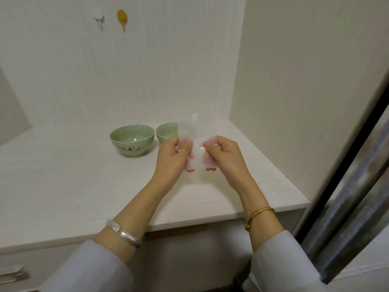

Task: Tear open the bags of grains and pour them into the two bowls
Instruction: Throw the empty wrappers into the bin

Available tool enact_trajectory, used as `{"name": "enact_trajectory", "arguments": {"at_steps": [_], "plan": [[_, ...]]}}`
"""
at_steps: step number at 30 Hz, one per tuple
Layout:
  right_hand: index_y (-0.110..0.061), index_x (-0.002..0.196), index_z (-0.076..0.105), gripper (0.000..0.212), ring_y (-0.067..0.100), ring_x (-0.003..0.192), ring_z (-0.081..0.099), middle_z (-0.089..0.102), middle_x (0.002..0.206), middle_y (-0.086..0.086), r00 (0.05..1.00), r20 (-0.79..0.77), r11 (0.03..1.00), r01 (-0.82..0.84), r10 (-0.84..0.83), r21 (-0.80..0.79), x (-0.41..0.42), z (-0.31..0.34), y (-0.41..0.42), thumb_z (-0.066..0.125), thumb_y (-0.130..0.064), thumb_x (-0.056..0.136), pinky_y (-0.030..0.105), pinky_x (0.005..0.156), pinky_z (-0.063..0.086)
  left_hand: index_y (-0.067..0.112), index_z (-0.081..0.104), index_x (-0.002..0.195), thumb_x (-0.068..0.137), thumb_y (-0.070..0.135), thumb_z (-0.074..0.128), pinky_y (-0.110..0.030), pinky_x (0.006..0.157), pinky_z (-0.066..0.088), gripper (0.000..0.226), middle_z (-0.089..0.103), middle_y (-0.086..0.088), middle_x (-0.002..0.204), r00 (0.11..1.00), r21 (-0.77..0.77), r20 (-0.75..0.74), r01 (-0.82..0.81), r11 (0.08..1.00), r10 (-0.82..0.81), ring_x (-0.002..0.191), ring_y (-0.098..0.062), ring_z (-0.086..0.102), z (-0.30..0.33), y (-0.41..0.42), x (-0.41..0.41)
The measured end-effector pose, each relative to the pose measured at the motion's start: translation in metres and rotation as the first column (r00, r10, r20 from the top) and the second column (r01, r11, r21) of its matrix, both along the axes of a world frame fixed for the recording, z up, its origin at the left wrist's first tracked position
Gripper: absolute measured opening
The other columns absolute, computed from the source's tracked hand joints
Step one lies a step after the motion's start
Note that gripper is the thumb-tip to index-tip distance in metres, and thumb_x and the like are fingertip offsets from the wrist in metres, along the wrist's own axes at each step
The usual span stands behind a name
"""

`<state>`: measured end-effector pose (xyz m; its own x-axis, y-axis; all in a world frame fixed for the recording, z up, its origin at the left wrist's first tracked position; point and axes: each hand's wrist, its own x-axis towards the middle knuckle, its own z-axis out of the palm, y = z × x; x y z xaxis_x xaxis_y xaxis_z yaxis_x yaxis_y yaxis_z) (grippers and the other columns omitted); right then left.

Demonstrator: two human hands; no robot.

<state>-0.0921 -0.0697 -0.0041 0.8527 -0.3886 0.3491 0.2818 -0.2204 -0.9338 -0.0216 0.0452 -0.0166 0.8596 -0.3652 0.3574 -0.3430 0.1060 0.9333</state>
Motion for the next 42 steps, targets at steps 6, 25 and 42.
{"name": "enact_trajectory", "arguments": {"at_steps": [6,25,42], "plan": [[-0.011,0.077,0.063,0.021,0.015,0.041,0.053,0.062,0.057,0.004,0.998,-0.049,0.993,-0.042,0.048,0.115,-0.006,0.002,-0.005,0.047,-0.001,0.087,0.02,0.041,0.039,0.016,0.061,0.09,0.09,0.006,0.05,-0.019,0.039,0.042,0.015,0.057,-0.012,0.075,0.98,-0.089,-0.14,0.131,0.987,-0.142,0.049,-0.014,0.052,-0.002,0.004,-0.001],[-0.017,0.06,0.064,0.044,0.018,0.063,0.062,0.059,0.07,0.005,1.0,-0.024,0.926,0.004,0.005,0.377,-0.073,-0.003,-0.019,0.037,0.008,0.085,0.021,0.046,0.05,0.018,0.059,0.046,0.082,-0.011,0.028,-0.014,0.035,0.037,0.056,0.042,0.006,0.037,0.816,-0.469,-0.369,0.25,0.847,-0.445,0.029,-0.003,0.031,-0.001,-0.025,-0.063],[-0.019,0.117,0.055,0.043,0.009,0.058,0.066,0.069,0.061,-0.003,0.954,-0.206,0.975,0.222,-0.22,-0.013,-0.231,-0.015,-0.058,0.066,-0.001,0.079,0.022,0.053,0.053,0.019,0.059,0.052,0.072,0.002,0.042,-0.018,0.035,0.038,0.031,0.053,0.002,0.058,0.824,-0.159,-0.078,0.546,0.823,-0.561,0.044,-0.008,0.051,-0.037,-0.057,-0.186]]}}
